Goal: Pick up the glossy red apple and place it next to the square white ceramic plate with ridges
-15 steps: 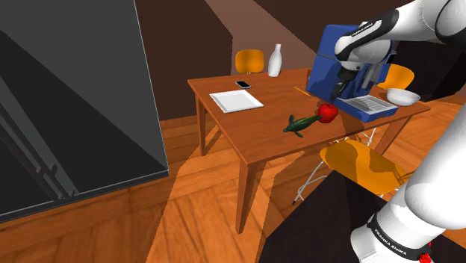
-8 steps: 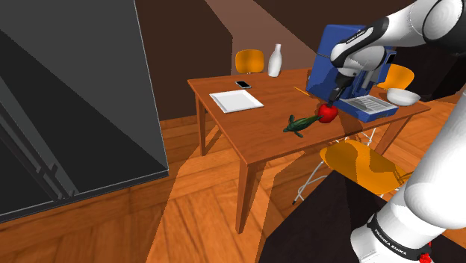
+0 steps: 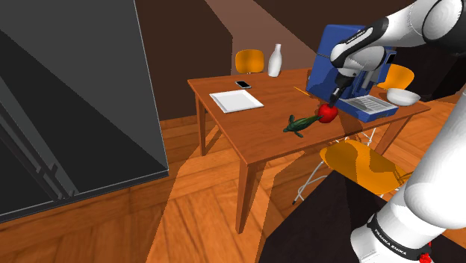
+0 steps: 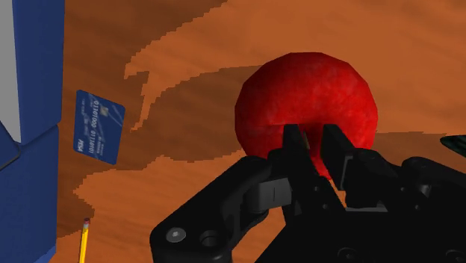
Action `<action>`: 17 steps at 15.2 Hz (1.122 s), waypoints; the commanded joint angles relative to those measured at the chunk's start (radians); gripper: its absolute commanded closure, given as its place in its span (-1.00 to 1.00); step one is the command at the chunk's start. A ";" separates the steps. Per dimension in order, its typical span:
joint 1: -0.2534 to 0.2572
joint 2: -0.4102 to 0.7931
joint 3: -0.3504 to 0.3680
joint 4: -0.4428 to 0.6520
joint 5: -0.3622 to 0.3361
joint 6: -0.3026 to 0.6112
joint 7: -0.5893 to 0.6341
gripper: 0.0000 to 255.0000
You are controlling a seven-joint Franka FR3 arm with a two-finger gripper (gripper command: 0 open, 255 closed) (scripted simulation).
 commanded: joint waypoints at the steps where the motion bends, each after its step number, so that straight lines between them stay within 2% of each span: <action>1: 0.000 0.000 0.000 0.000 0.000 0.000 0.000 1.00; 7: 0.000 0.000 0.000 0.000 0.000 0.000 0.000 1.00; 17: 0.012 -0.067 -0.009 0.073 -0.062 -0.122 0.044 1.00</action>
